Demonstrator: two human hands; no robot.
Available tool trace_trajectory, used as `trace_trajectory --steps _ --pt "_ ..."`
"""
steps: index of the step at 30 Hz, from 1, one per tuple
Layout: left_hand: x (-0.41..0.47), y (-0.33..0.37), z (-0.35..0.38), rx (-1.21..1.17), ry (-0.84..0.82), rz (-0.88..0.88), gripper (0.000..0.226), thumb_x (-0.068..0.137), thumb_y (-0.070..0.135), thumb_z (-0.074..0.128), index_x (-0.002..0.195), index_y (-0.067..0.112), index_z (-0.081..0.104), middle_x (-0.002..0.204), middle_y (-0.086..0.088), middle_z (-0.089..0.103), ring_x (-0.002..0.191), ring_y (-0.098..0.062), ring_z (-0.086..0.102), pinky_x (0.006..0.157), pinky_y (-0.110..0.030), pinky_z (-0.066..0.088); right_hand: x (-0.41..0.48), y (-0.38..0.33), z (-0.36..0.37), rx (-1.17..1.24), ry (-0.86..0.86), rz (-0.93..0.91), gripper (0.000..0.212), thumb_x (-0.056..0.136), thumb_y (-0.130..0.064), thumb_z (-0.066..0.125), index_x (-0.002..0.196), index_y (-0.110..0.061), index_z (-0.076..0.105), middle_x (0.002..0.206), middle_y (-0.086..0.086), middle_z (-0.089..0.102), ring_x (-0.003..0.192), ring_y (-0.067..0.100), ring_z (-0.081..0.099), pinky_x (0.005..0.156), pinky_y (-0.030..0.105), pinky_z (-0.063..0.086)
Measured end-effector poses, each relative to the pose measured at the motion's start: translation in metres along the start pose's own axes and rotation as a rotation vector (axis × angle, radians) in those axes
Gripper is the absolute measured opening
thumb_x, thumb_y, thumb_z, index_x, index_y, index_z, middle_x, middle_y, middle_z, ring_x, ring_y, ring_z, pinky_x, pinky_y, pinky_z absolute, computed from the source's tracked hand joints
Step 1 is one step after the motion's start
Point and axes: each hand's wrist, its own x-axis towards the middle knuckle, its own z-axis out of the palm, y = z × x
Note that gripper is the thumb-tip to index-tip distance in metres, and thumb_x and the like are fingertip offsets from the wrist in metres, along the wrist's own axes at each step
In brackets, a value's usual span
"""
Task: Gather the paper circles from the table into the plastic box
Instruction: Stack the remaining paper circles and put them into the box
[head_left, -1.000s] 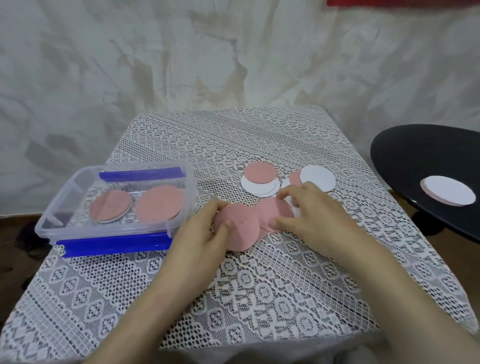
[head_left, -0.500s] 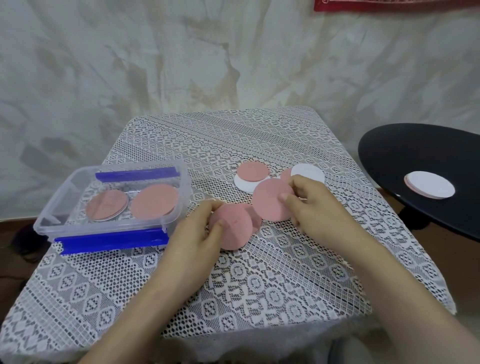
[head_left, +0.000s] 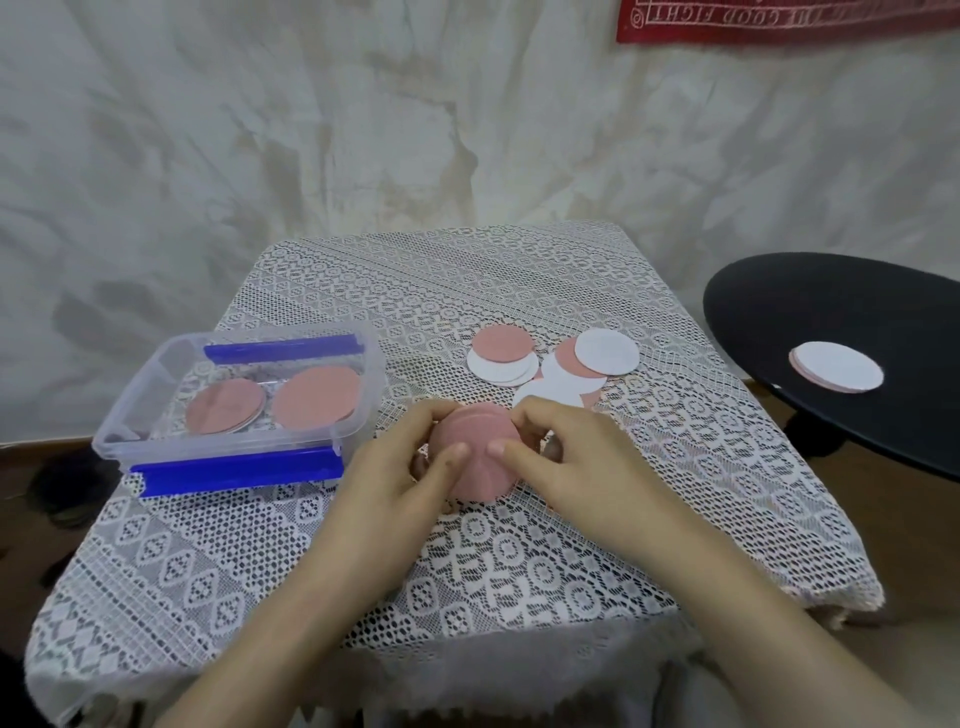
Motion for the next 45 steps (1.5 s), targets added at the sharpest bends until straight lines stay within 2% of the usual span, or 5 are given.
trace_trajectory --steps 7,26,33,40,45 --pt "-0.014 -0.01 -0.002 0.238 -0.033 0.048 0.018 0.098 0.038 0.053 0.115 0.042 0.051 0.084 0.013 0.067 0.073 -0.006 0.061 0.067 -0.04 0.052 -0.016 -0.002 0.008 -0.198 -0.073 -0.063 0.013 0.098 -0.046 0.056 0.103 -0.034 0.059 0.067 -0.013 0.062 0.064 0.005 0.057 0.059 0.027 0.042" --pt "-0.014 -0.011 0.003 0.318 -0.043 0.087 0.015 0.102 0.023 0.049 0.103 0.038 0.047 0.081 0.014 0.061 0.076 -0.005 0.056 0.063 -0.028 0.044 -0.019 -0.013 0.021 -0.412 -0.149 -0.092 0.02 0.106 -0.038 0.037 0.088 -0.031 0.032 0.075 -0.01 0.051 0.066 0.013 0.05 0.063 0.041 0.043" --pt "-0.015 -0.008 -0.011 0.26 0.0 0.073 0.005 0.1 0.029 0.051 0.102 0.033 0.049 0.079 0.008 0.064 0.073 -0.009 0.058 0.068 -0.04 0.049 -0.012 -0.019 0.019 -0.287 -0.107 -0.13 0.017 0.105 -0.04 0.042 0.095 -0.029 0.048 0.07 -0.008 0.055 0.062 0.009 0.051 0.059 0.035 0.04" --pt "-0.02 -0.003 -0.044 0.185 0.095 0.043 0.006 0.095 0.036 0.054 0.101 0.037 0.052 0.071 0.009 0.062 0.064 -0.01 0.057 0.059 -0.031 0.045 0.001 -0.042 0.031 -0.063 -0.032 -0.172 0.014 0.102 -0.039 0.05 0.097 -0.031 0.06 0.078 -0.014 0.061 0.067 0.008 0.054 0.06 0.027 0.041" --pt "-0.014 -0.013 -0.077 0.127 0.155 -0.044 0.005 0.095 0.034 0.055 0.099 0.037 0.054 0.072 0.004 0.062 0.064 -0.012 0.056 0.06 -0.036 0.047 0.026 -0.07 0.052 0.079 -0.011 -0.143 0.007 0.099 -0.035 0.057 0.102 -0.035 0.063 0.081 -0.005 0.067 0.068 0.014 0.062 0.07 0.047 0.052"
